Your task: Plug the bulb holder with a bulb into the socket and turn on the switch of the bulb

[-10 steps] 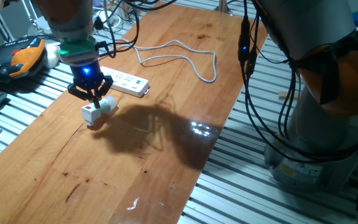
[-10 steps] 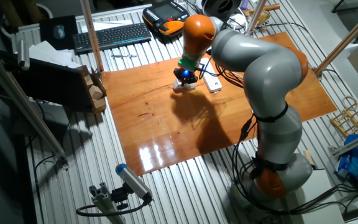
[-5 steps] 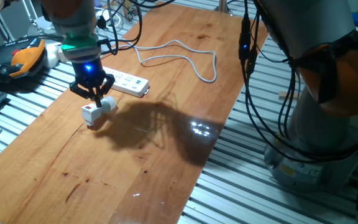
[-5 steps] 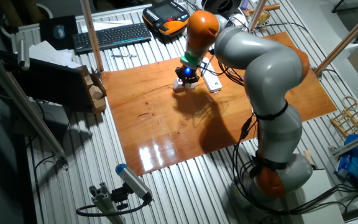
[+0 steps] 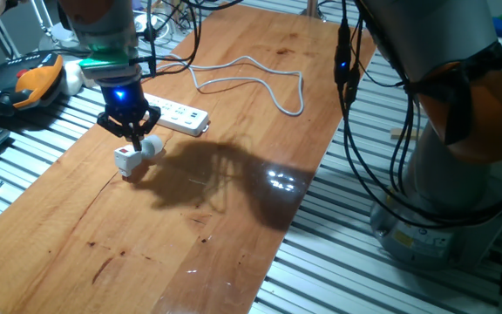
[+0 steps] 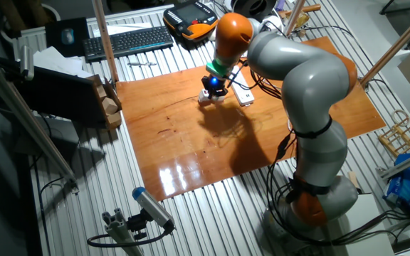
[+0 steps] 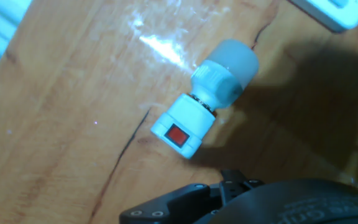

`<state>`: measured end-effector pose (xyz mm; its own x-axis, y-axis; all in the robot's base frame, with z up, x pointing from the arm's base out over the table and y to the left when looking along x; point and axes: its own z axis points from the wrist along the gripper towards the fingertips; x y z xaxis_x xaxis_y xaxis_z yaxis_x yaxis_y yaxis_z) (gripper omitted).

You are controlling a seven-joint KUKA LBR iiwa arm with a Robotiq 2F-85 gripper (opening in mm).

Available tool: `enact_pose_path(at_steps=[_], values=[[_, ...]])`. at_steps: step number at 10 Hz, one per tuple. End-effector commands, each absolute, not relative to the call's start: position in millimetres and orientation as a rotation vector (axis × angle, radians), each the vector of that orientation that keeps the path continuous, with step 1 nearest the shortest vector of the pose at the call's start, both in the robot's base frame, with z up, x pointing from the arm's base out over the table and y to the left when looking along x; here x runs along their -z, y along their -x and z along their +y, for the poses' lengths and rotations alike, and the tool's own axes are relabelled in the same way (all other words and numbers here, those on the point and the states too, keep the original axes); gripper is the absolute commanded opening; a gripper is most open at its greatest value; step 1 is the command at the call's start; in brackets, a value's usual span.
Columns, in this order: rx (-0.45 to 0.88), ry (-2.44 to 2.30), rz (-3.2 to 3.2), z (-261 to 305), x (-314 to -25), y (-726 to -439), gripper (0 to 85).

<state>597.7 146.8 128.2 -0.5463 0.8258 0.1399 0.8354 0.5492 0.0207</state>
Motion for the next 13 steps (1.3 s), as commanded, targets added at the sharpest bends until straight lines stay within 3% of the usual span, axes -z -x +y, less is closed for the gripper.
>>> enact_pose_path(at_steps=[1,11,13], values=[[0.151,1.674,-2.534,147.0,-128.4,-597.3,0.0],[0.218,1.933,-2.391,148.0,-127.5,-598.4,0.0],[0.217,1.982,-2.357,147.7,-125.8,-600.6,34.0]])
